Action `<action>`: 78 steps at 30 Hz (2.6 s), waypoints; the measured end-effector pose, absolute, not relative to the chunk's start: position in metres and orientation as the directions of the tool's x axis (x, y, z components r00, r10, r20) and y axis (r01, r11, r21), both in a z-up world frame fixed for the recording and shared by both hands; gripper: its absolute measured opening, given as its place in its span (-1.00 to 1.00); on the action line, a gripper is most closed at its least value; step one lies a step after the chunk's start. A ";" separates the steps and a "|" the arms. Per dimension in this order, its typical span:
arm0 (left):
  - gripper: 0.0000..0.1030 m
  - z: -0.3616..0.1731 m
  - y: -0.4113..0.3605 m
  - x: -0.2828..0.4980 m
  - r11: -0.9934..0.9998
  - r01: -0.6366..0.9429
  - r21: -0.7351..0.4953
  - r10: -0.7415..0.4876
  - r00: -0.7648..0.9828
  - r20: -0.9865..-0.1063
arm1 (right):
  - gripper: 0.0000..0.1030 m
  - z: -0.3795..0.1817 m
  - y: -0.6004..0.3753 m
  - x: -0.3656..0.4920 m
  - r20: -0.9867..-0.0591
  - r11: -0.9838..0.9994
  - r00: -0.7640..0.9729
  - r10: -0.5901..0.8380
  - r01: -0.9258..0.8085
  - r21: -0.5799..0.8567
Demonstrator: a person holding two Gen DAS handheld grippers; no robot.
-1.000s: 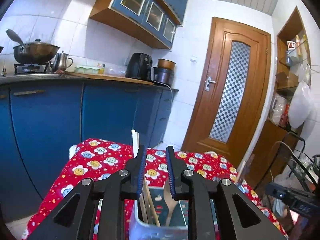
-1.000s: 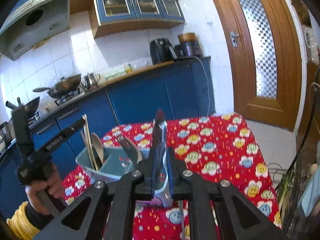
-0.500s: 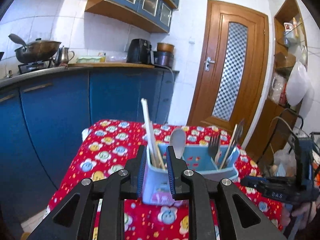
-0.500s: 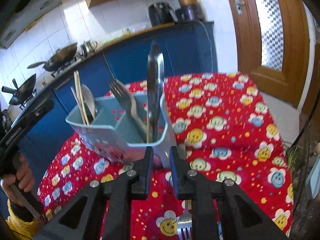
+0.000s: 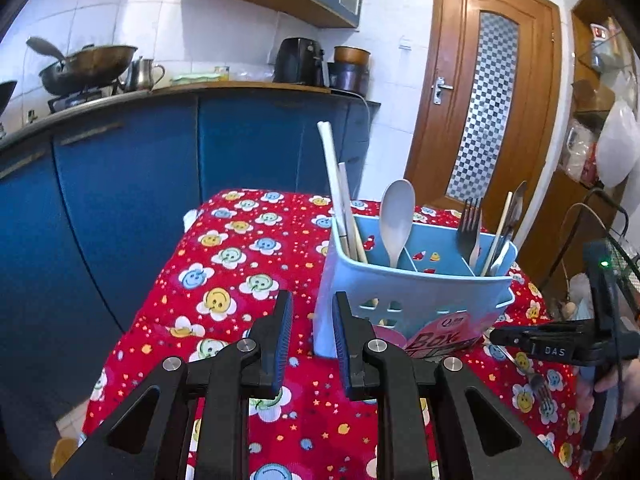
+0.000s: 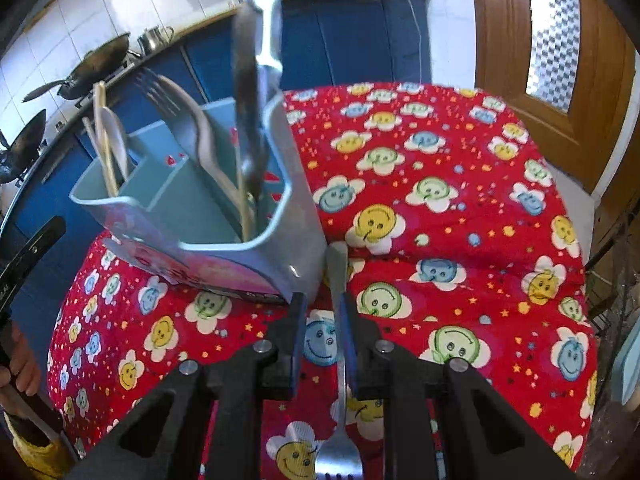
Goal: Organize utensils
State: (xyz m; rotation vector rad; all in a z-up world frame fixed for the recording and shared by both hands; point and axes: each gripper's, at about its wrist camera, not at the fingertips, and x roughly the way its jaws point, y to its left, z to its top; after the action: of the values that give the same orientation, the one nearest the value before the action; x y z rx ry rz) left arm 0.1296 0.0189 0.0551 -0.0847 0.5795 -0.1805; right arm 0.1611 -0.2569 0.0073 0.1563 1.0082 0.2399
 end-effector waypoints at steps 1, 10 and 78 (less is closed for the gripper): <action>-0.60 0.054 0.019 0.130 0.981 0.144 -0.133 -0.194 0.820 -0.538 | -0.63 0.004 -0.259 0.165 -0.825 0.960 0.491 0.280 -0.123 0.252; -0.60 0.048 0.020 0.137 0.980 0.140 -0.145 -0.197 0.808 -0.555 | -0.62 -0.012 -0.274 0.190 -0.830 0.923 0.409 0.380 -0.110 0.368; -0.58 0.073 0.020 0.069 0.974 0.176 -0.145 -0.226 0.837 -0.498 | -0.47 0.139 -0.230 0.060 -0.299 0.931 0.908 0.292 -0.199 0.307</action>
State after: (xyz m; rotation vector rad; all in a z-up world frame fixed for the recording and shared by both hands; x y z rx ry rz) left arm 0.0690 0.0203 0.0733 -0.0945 0.5377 -0.2131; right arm 0.0599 -0.2299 0.1393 0.2749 0.3483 0.2567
